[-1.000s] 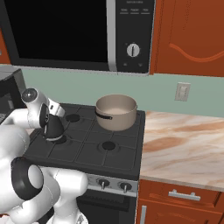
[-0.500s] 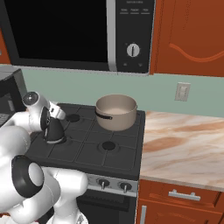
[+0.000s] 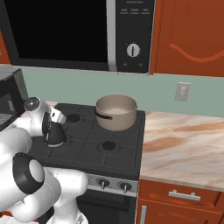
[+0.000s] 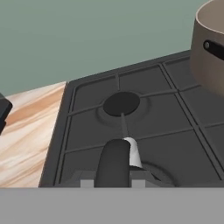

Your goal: Pick the kettle from the counter and place it on a stove burner. Then turn the burner on.

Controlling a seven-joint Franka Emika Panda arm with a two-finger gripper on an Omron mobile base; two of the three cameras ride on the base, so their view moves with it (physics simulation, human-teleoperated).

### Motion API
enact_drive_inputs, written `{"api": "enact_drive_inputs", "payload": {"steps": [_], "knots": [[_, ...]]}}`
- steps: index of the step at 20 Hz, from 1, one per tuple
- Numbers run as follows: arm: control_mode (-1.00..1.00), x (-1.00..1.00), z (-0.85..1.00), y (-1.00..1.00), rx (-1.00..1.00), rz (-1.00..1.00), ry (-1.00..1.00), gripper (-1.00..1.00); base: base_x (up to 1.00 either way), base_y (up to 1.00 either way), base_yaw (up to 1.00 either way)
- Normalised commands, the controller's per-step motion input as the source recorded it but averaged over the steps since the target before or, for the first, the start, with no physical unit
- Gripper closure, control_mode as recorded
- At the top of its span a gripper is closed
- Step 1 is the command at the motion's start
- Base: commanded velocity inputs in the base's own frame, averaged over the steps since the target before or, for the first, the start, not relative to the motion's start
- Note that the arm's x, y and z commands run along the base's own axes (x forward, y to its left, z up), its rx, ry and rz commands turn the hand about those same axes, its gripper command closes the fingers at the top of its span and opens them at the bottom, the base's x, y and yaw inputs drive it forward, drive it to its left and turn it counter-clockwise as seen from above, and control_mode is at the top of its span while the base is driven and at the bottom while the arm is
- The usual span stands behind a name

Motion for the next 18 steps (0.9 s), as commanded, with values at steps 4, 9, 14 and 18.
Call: {"api": "enact_drive_inputs", "payload": {"steps": [4,9,14,18], "knots": [[-1.00,0.00,-0.08,0.00,0.00,0.00,-0.02,1.00,0.00,0.00,0.00],[-1.00,0.00,-0.04,0.00,0.00,0.00,-0.04,1.00,0.00,0.00,0.00],[-1.00,0.02,-0.02,0.00,0.00,0.00,-0.04,1.00,0.00,0.00,0.00],[-1.00,0.13,-0.06,0.00,0.00,0.00,-0.05,1.00,0.00,0.00,0.00]]}}
